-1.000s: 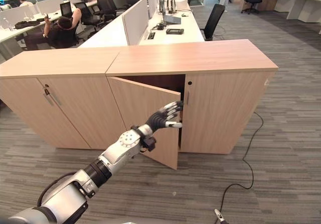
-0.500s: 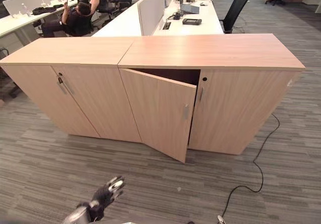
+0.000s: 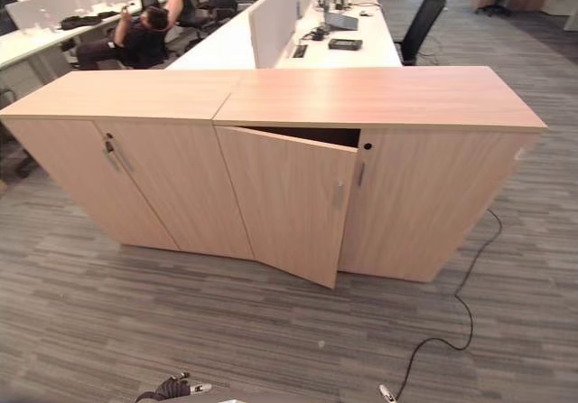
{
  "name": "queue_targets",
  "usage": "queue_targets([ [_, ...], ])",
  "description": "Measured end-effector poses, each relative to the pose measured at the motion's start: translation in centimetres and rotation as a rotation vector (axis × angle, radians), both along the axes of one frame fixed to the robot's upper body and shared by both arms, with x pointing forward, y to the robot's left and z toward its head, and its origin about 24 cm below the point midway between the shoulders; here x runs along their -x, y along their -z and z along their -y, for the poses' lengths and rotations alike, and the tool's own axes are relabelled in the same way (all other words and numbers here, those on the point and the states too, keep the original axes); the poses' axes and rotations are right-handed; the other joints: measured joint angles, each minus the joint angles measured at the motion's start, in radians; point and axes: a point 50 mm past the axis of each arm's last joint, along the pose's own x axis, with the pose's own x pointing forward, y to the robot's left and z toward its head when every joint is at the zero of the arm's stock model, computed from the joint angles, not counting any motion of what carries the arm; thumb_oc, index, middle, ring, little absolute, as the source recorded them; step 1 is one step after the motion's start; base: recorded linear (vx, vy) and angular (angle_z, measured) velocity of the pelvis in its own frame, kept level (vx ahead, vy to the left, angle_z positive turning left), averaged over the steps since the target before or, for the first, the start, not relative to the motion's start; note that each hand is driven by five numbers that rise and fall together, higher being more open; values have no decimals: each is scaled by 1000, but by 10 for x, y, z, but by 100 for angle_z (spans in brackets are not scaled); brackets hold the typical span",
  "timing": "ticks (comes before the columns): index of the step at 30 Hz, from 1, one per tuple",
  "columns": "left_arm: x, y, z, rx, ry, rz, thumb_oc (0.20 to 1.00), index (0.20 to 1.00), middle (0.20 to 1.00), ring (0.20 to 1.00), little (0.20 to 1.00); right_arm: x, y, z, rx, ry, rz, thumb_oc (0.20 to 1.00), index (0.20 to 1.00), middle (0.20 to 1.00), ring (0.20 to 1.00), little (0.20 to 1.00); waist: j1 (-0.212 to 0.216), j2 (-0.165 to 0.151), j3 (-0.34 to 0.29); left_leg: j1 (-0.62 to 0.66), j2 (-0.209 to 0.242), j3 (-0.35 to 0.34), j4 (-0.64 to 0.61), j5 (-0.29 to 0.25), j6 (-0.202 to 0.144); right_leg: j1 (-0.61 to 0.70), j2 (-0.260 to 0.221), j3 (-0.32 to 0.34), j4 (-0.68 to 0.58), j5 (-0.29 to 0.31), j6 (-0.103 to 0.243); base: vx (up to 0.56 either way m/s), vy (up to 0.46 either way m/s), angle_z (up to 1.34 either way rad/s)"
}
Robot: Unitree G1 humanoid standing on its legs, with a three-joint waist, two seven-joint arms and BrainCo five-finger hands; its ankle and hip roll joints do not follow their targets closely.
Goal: Put the empty folder in the office cabinet
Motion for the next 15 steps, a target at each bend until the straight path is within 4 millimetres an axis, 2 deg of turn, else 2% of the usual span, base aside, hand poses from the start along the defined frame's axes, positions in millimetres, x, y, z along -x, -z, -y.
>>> queue_targets([
  [2,3,1,2,-28,84,-14,1000,1000,1000,1000,1000,1,0,1,9,-14,-15,1000,1000,1000,1000,1000,1,-4,-1,-3,-3,22,-2,-4,6,-15,-2,21,0,2,2,-78,72,-28],
  [7,10,1,-3,7,37,-32,1000,1000,1000,1000,1000,6,0,2,8,-7,-23,1000,1000,1000,1000,1000,-2,-18,27,-8,-22,67,7,-10,16,-55,-17,65,19,15,14,-82,63,-26],
  [10,13,1,-6,28,-3,-46,1000,1000,1000,1000,1000,-5,-1,3,11,11,11,1000,1000,1000,1000,1000,-7,-20,55,-5,-23,115,1,-14,22,-90,-25,83,46,23,27,-70,-16,-41],
  [11,11,1,-8,30,-2,-44,1000,1000,1000,1000,1000,-9,-1,3,10,2,17,1000,1000,1000,1000,1000,-12,-22,68,4,-26,134,0,-15,23,-95,-32,69,51,29,33,-80,-53,-52],
  [12,11,0,-10,31,-8,-45,1000,1000,1000,1000,1000,-14,-2,1,8,-8,26,1000,1000,1000,1000,1000,-10,-14,77,4,-17,176,6,-6,27,-119,-49,19,51,33,34,-52,-38,-113],
  [13,13,0,-10,39,-29,-48,1000,1000,1000,1000,1000,-25,-2,-2,1,-16,48,1000,1000,1000,1000,1000,6,-19,97,8,-8,240,6,-10,32,-151,-82,-152,54,-11,21,-34,-48,-126],
  [14,10,0,-13,35,-36,-43,1000,1000,1000,1000,1000,-31,-3,-2,1,-20,64,1000,1000,1000,1000,1000,-9,-19,100,7,-4,243,-2,-25,35,-145,-115,-211,53,-3,32,-40,-111,-108],
  [15,4,-1,-11,48,-39,-22,1000,1000,1000,1000,1000,-26,-2,-1,3,-14,43,1000,1000,1000,1000,1000,-9,-25,102,18,0,261,-2,-20,26,-130,-139,-275,45,6,34,55,-174,-56],
])
